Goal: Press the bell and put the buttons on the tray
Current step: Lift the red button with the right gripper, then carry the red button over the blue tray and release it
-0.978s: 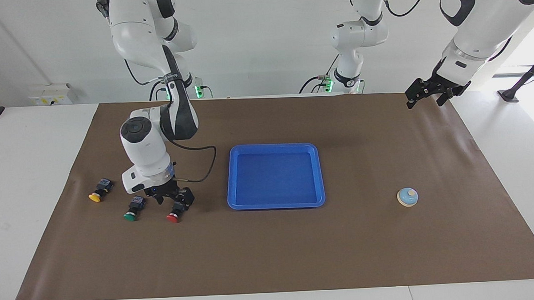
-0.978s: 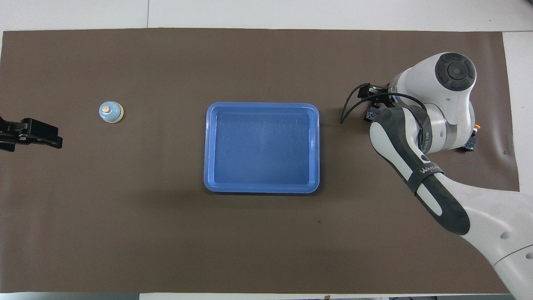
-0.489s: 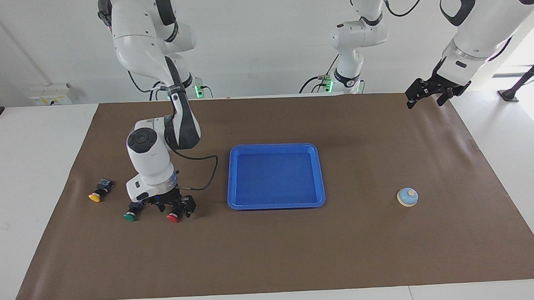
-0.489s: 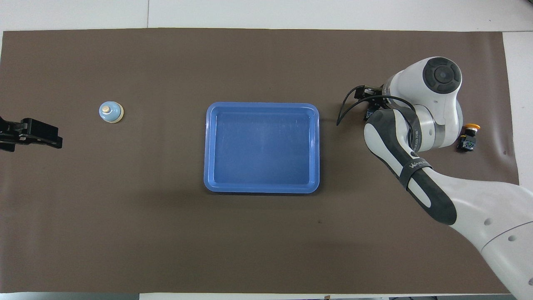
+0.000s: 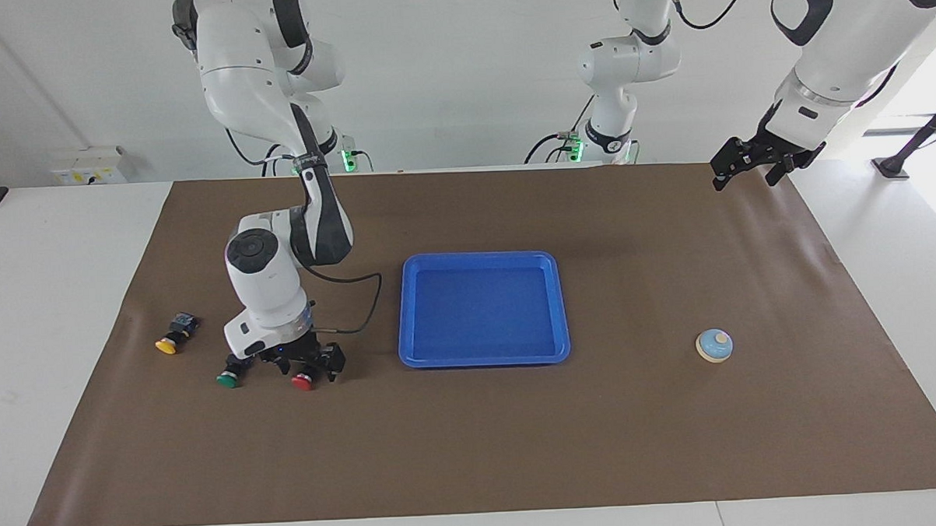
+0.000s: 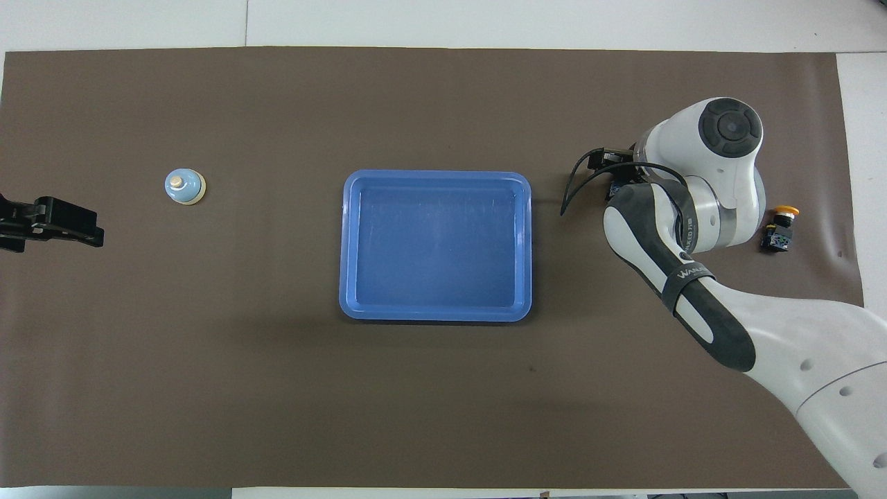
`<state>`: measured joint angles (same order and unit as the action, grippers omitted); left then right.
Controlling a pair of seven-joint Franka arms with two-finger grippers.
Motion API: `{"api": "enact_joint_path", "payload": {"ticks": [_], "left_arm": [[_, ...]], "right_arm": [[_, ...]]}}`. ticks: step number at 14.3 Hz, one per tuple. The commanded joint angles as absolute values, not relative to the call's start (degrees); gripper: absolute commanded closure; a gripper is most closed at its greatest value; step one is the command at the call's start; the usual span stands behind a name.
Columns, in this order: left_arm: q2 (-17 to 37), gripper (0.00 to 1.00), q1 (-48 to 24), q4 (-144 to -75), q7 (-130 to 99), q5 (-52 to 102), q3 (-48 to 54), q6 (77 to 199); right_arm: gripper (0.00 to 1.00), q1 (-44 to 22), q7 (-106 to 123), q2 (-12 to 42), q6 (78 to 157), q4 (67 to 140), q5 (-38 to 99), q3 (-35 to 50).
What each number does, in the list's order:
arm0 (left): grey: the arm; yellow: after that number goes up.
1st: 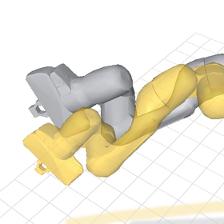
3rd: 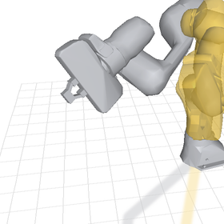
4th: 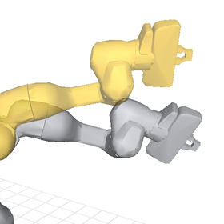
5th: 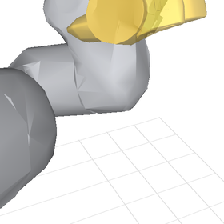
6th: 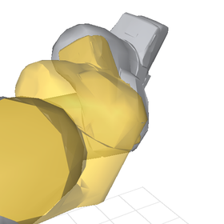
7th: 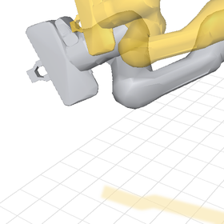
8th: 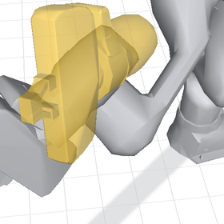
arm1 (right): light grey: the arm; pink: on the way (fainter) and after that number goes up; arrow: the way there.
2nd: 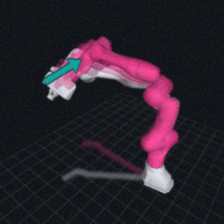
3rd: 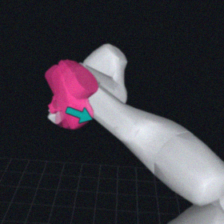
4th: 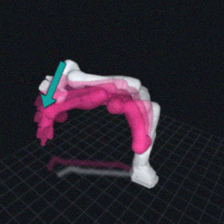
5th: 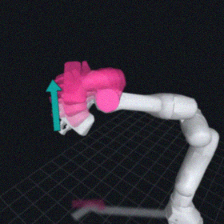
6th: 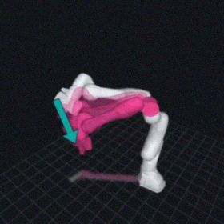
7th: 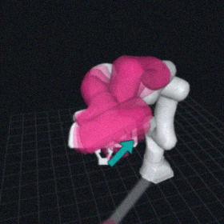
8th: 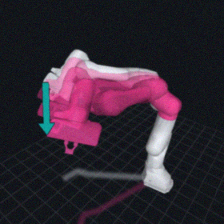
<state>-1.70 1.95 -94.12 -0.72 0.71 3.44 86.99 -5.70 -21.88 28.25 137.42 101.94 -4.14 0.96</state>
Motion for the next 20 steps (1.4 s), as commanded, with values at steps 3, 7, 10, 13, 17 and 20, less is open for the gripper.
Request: {"api": "enact_joint_path", "payload": {"ticks": [3,7,10,13,17,20], "left_arm": [[-2.6,0.00,2.1,-94.4,-1.0,0.1,3.4,86.6],[-2.6,0.00,2.0,-94.4,-1.0,0.1,3.4,86.6],[-2.6,0.00,2.1,-94.4,-1.0,0.1,3.4,86.6],[-2.6,0.00,2.1,-94.4,-1.0,0.1,3.4,86.6],[-2.6,0.00,2.1,-94.4,-1.0,0.1,3.4,86.6],[-2.6,0.00,2.1,-94.4,-1.0,0.1,3.4,86.6]], "right_arm": [[0.26,-5.4,-21.1,28.1,136.8,102.8,-4.7,1.5],[1.00,-5.4,-21.2,28.0,133.9,101.6,-4.7,1.6],[1.00,-6.5,-21.2,27.7,129.8,99.0,-4.5,1.6],[1.00,-7.9,-21.3,26.8,121.9,93.3,-4.1,2.5],[1.00,-14.2,-28.3,27.2,111.9,84.7,-0.9,4.8],[1.00,-20.9,-34.7,27.1,112.5,85.9,-0.6,4.7]]}}
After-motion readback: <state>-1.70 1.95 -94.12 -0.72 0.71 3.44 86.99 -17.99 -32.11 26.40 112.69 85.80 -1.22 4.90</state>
